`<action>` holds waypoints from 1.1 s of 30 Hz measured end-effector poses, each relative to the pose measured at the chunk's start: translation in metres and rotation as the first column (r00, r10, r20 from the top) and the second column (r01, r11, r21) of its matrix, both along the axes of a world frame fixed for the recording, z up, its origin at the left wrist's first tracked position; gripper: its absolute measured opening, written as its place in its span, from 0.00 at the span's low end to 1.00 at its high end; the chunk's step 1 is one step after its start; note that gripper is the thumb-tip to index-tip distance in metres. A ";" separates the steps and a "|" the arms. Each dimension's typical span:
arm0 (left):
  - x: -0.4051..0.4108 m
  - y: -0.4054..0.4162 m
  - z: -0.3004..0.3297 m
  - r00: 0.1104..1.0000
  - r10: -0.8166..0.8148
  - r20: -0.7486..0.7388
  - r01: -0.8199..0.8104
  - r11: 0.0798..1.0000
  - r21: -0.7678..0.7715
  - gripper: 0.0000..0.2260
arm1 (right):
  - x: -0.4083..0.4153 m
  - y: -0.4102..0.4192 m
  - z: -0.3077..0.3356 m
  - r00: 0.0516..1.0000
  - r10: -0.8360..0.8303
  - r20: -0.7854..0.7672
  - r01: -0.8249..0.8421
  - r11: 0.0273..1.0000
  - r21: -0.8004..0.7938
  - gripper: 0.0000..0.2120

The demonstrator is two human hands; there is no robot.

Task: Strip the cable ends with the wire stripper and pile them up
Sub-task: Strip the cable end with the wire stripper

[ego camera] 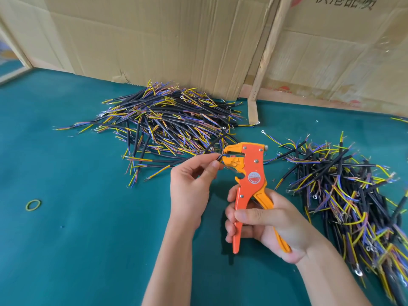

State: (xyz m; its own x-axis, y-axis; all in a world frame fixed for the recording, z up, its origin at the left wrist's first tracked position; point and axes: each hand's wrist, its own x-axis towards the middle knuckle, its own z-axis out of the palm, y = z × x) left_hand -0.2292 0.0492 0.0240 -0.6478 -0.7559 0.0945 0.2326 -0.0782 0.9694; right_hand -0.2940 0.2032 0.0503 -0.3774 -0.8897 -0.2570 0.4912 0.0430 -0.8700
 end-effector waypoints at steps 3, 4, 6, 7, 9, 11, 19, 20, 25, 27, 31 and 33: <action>-0.002 0.001 -0.001 1.000 0.011 0.005 -0.011 0.999 -0.044 0.16 | -0.001 0.001 0.001 1.000 -0.003 -0.010 0.003 1.000 0.011 0.17; -0.002 0.001 -0.002 1.000 0.016 0.005 -0.016 0.999 -0.045 0.16 | -0.001 0.001 0.001 1.000 -0.006 -0.012 0.006 1.000 0.014 0.17; -0.002 0.001 -0.002 1.000 0.020 0.002 -0.020 0.999 -0.047 0.16 | 0.000 0.000 0.001 1.000 -0.012 -0.009 0.012 1.000 0.014 0.16; -0.003 0.001 -0.003 1.000 0.020 0.000 -0.020 0.999 -0.047 0.16 | 0.000 0.000 0.001 1.000 -0.014 -0.006 0.014 1.000 0.013 0.16; -0.003 0.001 -0.003 1.000 0.021 -0.004 -0.021 0.999 -0.043 0.16 | 0.000 0.000 0.001 1.000 -0.018 -0.004 0.018 1.000 0.018 0.14; -0.003 0.002 -0.003 1.000 0.026 -0.012 -0.026 0.999 -0.034 0.15 | 0.000 0.000 0.001 1.000 -0.023 -0.007 0.023 0.999 0.029 0.13; -0.004 0.001 -0.003 0.999 0.035 -0.002 -0.035 0.997 -0.062 0.15 | -0.001 0.000 -0.001 1.000 -0.017 0.009 0.016 1.000 0.024 0.15; -0.004 0.001 -0.003 0.999 0.039 0.001 -0.039 0.997 -0.066 0.15 | -0.001 0.000 -0.001 1.000 -0.017 0.011 0.017 1.000 0.025 0.15; -0.003 0.000 -0.004 0.999 0.043 -0.007 -0.043 0.997 -0.059 0.15 | -0.001 -0.001 -0.001 1.000 -0.017 0.013 0.016 0.999 0.033 0.13; -0.003 0.000 -0.004 0.999 0.045 -0.001 -0.045 0.997 -0.064 0.15 | -0.001 -0.001 -0.001 1.000 -0.013 0.010 0.013 0.999 0.031 0.12; -0.003 0.001 -0.005 0.999 0.046 0.017 -0.045 0.997 -0.063 0.13 | -0.001 0.000 -0.001 1.000 -0.001 0.000 0.001 0.999 0.040 0.12; -0.003 0.000 -0.005 0.998 0.047 0.030 -0.045 0.997 -0.060 0.12 | -0.001 -0.001 -0.001 1.000 0.000 -0.006 0.000 0.999 0.049 0.11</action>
State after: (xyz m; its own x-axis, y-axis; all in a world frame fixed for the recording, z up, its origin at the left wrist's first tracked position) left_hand -0.2318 0.0496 0.0192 -0.6161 -0.7784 0.1203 0.2042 -0.0103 0.9789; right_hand -0.2948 0.2025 0.0493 -0.3790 -0.8760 -0.2983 0.4862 0.0858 -0.8697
